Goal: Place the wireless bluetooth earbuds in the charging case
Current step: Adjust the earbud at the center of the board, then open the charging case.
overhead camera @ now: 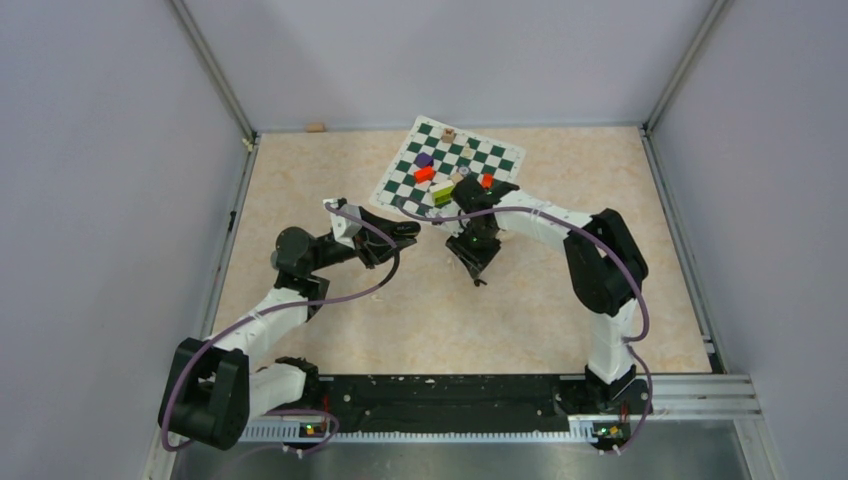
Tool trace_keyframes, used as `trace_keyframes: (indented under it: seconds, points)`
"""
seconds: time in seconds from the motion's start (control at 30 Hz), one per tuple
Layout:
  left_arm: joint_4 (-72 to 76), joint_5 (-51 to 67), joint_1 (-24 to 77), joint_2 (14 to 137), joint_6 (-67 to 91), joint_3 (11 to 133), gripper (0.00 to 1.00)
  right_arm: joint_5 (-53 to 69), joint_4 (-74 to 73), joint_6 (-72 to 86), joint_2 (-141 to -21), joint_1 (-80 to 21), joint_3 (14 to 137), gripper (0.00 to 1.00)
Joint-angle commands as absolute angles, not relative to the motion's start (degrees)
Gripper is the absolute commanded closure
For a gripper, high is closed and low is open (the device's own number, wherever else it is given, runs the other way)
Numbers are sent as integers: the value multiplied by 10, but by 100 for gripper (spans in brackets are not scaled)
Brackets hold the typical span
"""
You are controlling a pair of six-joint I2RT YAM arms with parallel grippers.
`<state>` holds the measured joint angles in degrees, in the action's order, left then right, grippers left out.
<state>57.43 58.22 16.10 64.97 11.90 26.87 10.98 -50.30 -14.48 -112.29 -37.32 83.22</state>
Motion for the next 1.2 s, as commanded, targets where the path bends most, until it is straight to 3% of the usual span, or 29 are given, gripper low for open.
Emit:
trace_keyframes:
  seconds: [0.0,0.27,0.43,0.57,0.67,0.87,1.17]
  points:
    - [607,584,158,636,117,265,100,95,-500,-148,-1087,-370,830,63]
    - [591,585,158,638,114,268,100,118,-482,-152,-1023,-366,844,63]
    - [569,589,159,640,112,276,100,166,-413,-175,-931,-357,814,55]
    - [438,598,161,646,73,319,100,230,-343,-192,-858,-357,767,39]
    - [322,622,168,660,19,356,100,283,-281,-193,-805,-357,738,3]
    - [251,642,183,674,-42,365,100,401,-121,-142,-727,-357,650,1]
    - [192,654,211,692,-87,387,100,420,-57,-63,-795,-365,659,1]
